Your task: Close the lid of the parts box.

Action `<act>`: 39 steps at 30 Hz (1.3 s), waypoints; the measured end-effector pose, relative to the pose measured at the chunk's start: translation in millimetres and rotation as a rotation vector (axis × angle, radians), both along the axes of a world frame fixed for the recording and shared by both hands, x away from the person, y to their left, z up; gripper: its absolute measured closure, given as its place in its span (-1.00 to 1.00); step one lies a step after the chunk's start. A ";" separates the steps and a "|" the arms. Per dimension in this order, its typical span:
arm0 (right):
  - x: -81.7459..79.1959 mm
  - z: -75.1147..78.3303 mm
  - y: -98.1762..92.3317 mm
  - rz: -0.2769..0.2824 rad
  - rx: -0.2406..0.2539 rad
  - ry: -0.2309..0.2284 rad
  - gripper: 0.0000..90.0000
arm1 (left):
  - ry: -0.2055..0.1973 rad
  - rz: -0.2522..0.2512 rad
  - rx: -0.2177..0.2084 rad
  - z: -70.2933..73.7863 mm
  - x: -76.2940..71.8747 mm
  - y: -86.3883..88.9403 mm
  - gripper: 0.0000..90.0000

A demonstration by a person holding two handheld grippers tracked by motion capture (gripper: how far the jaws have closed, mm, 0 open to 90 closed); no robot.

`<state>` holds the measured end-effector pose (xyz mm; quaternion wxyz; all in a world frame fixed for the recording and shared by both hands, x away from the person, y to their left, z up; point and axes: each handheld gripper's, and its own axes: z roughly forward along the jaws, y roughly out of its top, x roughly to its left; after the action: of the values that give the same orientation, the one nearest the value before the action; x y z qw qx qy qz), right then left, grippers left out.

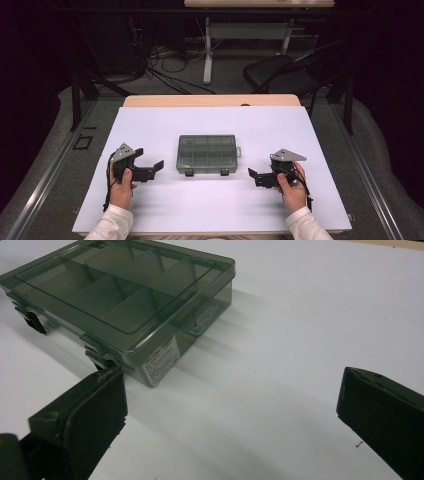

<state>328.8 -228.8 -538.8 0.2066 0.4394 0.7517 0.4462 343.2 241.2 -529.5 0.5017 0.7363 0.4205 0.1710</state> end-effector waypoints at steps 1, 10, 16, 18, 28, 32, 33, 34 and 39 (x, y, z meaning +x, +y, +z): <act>0.5 -0.6 -1.3 -0.002 -0.002 -0.004 -1.00 | -0.006 -0.007 0.001 -0.4 0.3 -0.2 -1.00; 4.3 -6.7 -7.6 -0.023 0.022 0.003 -1.00 | -0.018 -0.023 0.040 -4.1 2.1 -2.8 -1.00; 5.5 -9.1 -8.1 -0.037 0.018 0.021 -1.00 | -0.001 -0.012 0.035 -7.2 4.5 0.5 -1.00; 5.9 -9.9 -7.3 -0.031 0.013 0.023 -1.00 | 0.001 -0.010 0.031 -7.2 4.6 1.1 -1.00; 7.2 -11.8 -5.8 -0.027 0.004 0.030 -0.99 | 0.002 -0.017 0.035 -8.7 5.9 0.6 -1.00; 7.7 -12.3 -5.7 -0.028 0.000 0.036 -0.99 | 0.008 -0.008 0.033 -9.3 6.9 1.5 -1.00; 7.8 -12.5 -5.9 -0.028 -0.003 0.036 -0.99 | 0.010 -0.008 0.034 -9.5 7.2 1.9 -1.00; 7.9 -12.7 -6.0 -0.032 -0.005 0.040 -0.99 | 0.010 -0.007 0.034 -9.5 7.4 2.1 -1.00; 8.2 -13.4 -6.9 -0.038 -0.014 0.046 -0.99 | 0.005 -0.005 0.025 -9.2 6.9 2.5 -1.00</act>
<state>337.0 -235.7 -552.2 0.2009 0.4624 0.7509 0.4266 350.1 243.7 -538.7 0.4919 0.7439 0.4180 0.1730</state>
